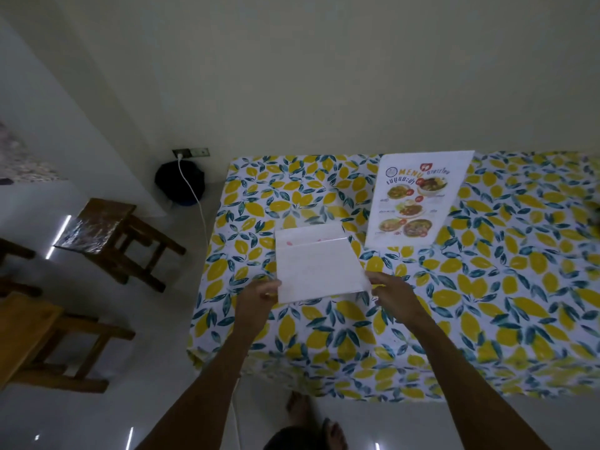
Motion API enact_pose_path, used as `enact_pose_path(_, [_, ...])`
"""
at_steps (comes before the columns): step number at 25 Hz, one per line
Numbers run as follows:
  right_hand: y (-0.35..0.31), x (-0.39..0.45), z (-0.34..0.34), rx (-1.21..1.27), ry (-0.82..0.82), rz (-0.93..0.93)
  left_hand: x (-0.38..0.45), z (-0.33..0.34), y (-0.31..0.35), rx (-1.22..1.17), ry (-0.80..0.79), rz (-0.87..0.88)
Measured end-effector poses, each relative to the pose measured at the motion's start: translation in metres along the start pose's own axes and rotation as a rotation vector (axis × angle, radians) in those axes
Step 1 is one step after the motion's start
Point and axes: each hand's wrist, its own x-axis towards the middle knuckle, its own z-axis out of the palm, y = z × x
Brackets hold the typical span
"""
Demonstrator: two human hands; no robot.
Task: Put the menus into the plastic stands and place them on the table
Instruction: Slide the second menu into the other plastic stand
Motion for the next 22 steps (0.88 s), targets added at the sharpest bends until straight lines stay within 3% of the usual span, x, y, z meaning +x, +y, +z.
enact_pose_path(5, [-0.012, -0.041, -0.023, -0.111, 0.124, -0.176, -0.031, -0.017, 0.031, 0.06, 0.01, 0.236])
enact_pose_path(12, [-0.034, -0.039, -0.046, -0.168, 0.203, -0.31, -0.021, -0.028, 0.061, 0.226, 0.068, 0.388])
enact_pose_path(17, [-0.055, -0.003, -0.057, -0.128, 0.253, -0.309, 0.011, -0.033, 0.084, 0.271, 0.102, 0.414])
enact_pose_path(22, [-0.079, 0.046, -0.057, 0.011, 0.348, -0.357, 0.062, -0.027, 0.108, 0.157, 0.148, 0.344])
